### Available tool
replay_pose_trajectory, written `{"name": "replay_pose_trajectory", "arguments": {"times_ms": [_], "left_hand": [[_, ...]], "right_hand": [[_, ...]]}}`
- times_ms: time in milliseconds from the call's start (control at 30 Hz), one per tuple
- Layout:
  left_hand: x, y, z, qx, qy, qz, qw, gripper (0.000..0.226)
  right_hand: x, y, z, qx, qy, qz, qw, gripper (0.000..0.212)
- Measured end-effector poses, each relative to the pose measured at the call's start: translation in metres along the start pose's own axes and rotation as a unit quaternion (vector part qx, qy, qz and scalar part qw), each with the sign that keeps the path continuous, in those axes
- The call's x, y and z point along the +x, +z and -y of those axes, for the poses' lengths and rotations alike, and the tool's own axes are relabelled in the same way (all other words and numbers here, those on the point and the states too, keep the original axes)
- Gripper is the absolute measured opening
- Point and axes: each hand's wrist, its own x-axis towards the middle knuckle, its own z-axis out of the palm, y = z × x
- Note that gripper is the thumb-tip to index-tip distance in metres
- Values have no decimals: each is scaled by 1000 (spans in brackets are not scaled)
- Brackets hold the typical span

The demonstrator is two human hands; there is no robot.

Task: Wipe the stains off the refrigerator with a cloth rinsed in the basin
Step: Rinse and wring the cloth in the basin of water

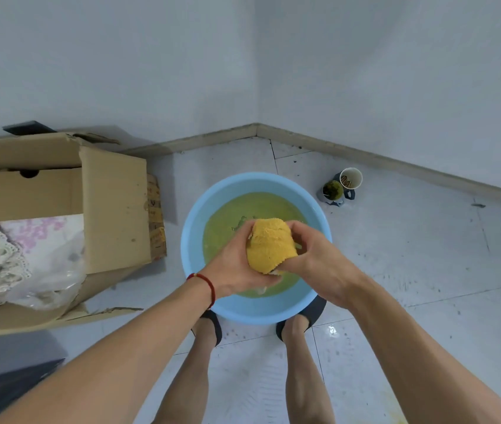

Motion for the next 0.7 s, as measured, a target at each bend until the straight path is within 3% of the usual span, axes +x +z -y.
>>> {"name": "replay_pose_trajectory", "arguments": {"times_ms": [67,133,200,267,367,467,567,633,667,700], "left_hand": [[9,-1,-1,-24,61,46,997,95],[13,-3,-6,39,145,35,988,66],[15,-10,-17,153,237,-10,959,29],[19,-10,-25,287,318,-18,903,24],[23,-8,-31,374,368,1,851,38],[29,-18,-24,465,358,10,810,27],[36,-26,-14,536,315,49,782,30],[34,-21,-18,607,265,80,745,27],[31,-15,-22,634,225,98,733,24],[29,-10,-25,643,185,111,735,21]], "right_hand": [[-11,-12,1,173,16,98,980,69],[-13,-27,-2,338,24,171,925,62],[-4,-32,-16,358,39,83,929,34],[7,-21,-36,342,115,12,932,53],[13,10,-45,390,204,192,877,91],[17,12,-48,387,189,277,859,107],[19,5,-46,267,156,249,918,83],[22,7,-39,99,144,206,963,42],[23,10,-35,-1,132,194,972,21],[27,13,-32,-110,123,175,971,14]]}}
